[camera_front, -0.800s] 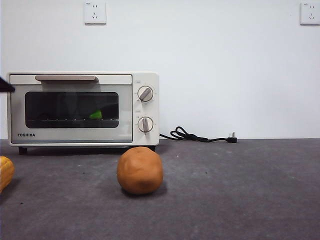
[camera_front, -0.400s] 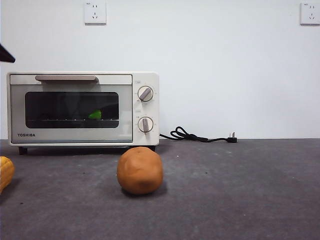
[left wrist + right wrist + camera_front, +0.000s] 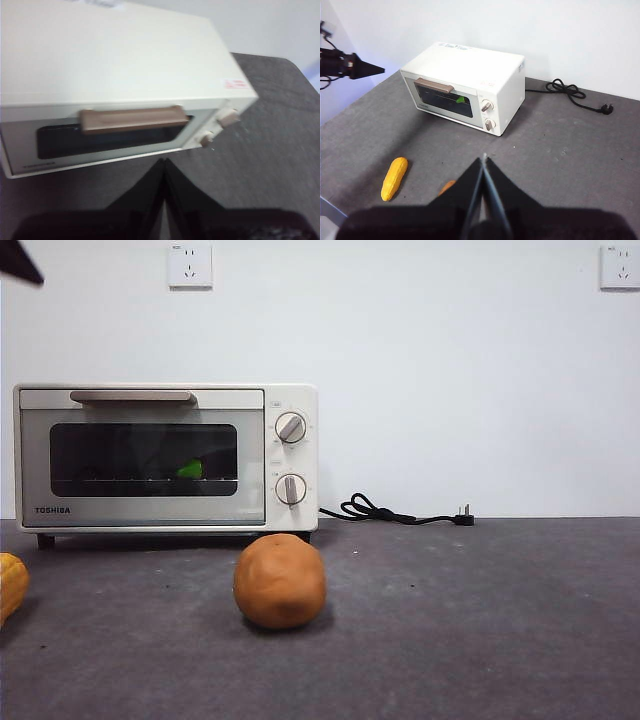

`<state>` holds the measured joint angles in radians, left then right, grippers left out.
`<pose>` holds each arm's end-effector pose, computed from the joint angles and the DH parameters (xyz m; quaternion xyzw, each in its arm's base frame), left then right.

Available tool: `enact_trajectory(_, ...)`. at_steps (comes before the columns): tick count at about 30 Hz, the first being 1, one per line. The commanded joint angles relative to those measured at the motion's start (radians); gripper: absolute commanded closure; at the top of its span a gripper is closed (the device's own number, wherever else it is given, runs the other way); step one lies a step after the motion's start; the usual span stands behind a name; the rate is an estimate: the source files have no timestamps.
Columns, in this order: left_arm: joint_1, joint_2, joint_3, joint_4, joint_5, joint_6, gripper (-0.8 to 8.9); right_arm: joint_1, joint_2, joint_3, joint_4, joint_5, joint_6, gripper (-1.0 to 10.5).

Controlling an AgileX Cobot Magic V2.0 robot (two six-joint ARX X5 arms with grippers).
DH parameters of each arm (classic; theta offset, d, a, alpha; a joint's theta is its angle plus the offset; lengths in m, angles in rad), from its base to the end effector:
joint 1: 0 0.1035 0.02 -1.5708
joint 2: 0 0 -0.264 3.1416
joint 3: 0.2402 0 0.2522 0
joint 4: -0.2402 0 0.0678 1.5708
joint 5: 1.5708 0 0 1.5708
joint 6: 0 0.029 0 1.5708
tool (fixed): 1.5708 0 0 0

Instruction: Take the eggplant from the table,put the eggplant in the oven

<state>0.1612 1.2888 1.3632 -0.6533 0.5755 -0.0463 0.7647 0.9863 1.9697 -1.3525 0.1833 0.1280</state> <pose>0.2626 0.0267 0.3847 -0.1245 0.2708 -0.1909 0.9353 0.0397 0.0308 0.5261 -0.0234 0.1810 0.2707 0.9452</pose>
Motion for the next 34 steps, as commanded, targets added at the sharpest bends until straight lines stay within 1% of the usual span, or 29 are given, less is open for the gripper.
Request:
enact_trajectory(1, -0.041, -0.070, 0.000, -0.045, -0.036, 0.027, 8.19, 0.002, -0.001, -0.006, -0.024, 0.000, 0.011, 9.5)
enact_trajectory(8, -0.132, -0.248, 0.000, -0.212, -0.164, 0.028, 8.19, 0.002, -0.001, -0.005, -0.024, 0.000, 0.011, 9.5)
enact_trajectory(11, -0.150, -0.312, 0.000, -0.298, -0.214, 0.032, 8.19, 0.002, -0.001, -0.005, -0.024, 0.000, 0.010, 9.5)
enact_trajectory(15, -0.153, -0.391, 0.000, -0.402, -0.249, 0.059, 8.19, 0.002, -0.001, -0.005, -0.024, 0.000, 0.011, 9.5)
enact_trajectory(17, -0.153, -0.424, 0.000, -0.424, -0.264, 0.059, 8.19, 0.002, -0.001, -0.005, -0.024, 0.000, 0.011, 9.5)
enact_trajectory(23, -0.153, -0.489, 0.000, -0.431, -0.262, 0.057, 8.19, 0.002, -0.001, -0.005, -0.024, 0.000, 0.010, 9.5)
enact_trajectory(34, -0.153, -0.488, 0.000, -0.431, -0.262, 0.046, 8.18, 0.002, -0.001, -0.005, -0.024, 0.000, 0.010, 9.5)
